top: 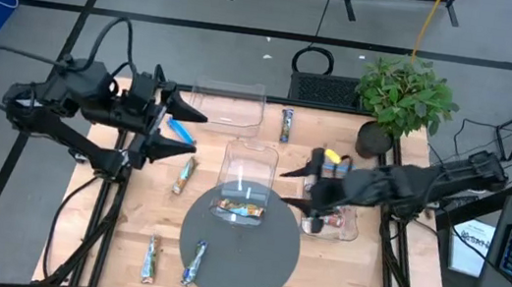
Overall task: Pick and place Granola Bars by type
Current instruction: Put the yellow granola bar into the bottom left transparent bin
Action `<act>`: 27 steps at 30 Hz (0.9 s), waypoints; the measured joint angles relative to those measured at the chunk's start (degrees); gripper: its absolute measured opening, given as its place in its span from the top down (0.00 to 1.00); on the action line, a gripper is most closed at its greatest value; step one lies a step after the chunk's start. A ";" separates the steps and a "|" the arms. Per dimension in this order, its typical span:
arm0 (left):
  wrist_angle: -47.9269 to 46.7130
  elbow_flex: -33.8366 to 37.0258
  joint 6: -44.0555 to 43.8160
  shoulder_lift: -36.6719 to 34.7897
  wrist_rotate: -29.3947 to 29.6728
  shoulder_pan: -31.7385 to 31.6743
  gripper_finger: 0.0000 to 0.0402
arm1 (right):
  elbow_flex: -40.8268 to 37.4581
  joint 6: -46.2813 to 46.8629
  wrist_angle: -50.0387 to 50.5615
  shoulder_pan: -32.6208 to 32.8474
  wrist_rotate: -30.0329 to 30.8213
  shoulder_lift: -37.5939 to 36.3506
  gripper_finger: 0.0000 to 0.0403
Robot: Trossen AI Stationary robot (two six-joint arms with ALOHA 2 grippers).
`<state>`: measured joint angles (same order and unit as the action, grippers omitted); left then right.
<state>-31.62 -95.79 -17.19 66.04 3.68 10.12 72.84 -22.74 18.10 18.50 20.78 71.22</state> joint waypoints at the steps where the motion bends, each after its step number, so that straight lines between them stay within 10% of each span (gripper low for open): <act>1: -0.08 0.00 -0.02 0.00 0.02 0.44 0.09 | 0.00 0.59 0.17 0.02 1.26 1.18 0.38; 13: -4.75 0.00 -1.37 0.01 -0.69 3.54 0.09 | 0.00 8.58 9.07 -5.71 9.05 10.64 0.38; 27: -6.42 0.02 -0.62 0.02 -0.66 4.86 0.09 | 0.02 5.23 10.87 -28.63 -11.98 12.42 0.38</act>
<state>-38.04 -95.77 -17.82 66.06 3.03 14.98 72.86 -17.51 28.96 -10.13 8.80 83.63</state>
